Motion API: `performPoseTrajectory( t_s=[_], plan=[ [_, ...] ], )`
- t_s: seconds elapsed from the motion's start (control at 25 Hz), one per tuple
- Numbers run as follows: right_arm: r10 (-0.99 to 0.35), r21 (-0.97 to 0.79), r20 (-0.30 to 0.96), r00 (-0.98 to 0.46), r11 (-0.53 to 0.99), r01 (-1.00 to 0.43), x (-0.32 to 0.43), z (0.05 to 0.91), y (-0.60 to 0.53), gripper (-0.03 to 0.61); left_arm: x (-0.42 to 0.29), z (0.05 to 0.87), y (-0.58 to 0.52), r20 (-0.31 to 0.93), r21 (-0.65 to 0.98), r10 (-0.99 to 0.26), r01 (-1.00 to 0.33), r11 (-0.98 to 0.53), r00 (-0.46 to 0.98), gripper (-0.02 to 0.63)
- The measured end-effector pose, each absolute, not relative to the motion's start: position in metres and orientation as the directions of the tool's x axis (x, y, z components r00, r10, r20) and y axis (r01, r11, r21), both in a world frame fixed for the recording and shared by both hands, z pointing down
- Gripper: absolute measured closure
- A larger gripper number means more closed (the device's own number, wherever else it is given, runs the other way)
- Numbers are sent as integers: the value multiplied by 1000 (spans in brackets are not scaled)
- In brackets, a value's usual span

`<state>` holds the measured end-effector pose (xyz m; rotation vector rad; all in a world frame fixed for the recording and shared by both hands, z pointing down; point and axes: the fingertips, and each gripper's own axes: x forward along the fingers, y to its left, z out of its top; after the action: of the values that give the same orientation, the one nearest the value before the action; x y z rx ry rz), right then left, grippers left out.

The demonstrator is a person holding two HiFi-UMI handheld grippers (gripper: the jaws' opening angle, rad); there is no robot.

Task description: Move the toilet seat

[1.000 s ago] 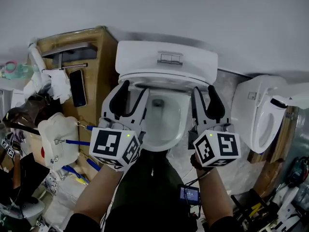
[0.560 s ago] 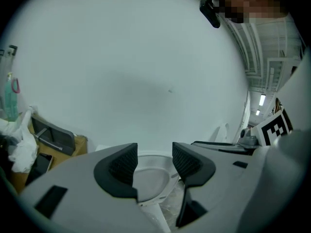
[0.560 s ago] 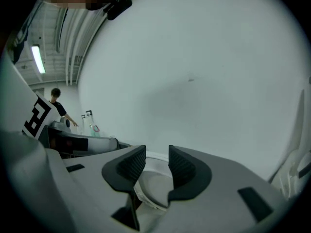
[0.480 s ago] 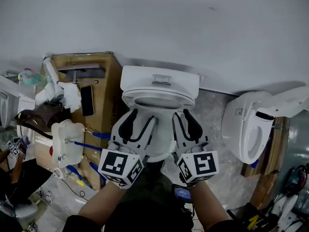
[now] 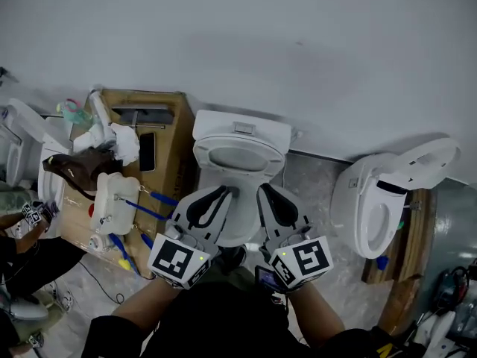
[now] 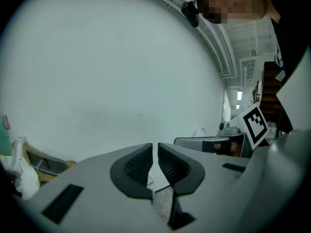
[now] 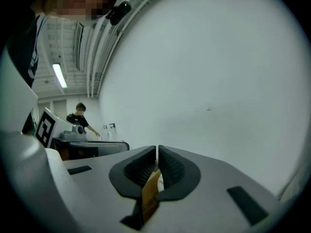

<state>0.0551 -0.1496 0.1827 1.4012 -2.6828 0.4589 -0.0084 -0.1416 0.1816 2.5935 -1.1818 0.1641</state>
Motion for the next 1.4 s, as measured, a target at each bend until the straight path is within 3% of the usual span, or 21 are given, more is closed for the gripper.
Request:
performPoseTrajectory(
  t_s=[0.12,0.52,0.76,0.92,1.4],
  plan=[
    [-763,-268,174,-623,572,-775,49,161,-121,541,3,155,-116,191,245,-698,-722,-647,690,574],
    [-767,-127,61,-639,629,-767,42,95,-53,548,15,103,-59,110,234,-707,-710,-664,698,574],
    [-826,-20,37,-562,562,-827,48,76,-33,548,17,92,-34,96,215,-702,-704,-677,705,574],
    [-854,-57,-33,-519,520,-852,47,57,-32,546,18,79,-32,47,198,-719,-712,-673,693,574],
    [-824,-18,-62,-564,566,-825,27,52,-12,547,2,71,-22,-3,208,-743,-727,-655,669,574]
  ],
)
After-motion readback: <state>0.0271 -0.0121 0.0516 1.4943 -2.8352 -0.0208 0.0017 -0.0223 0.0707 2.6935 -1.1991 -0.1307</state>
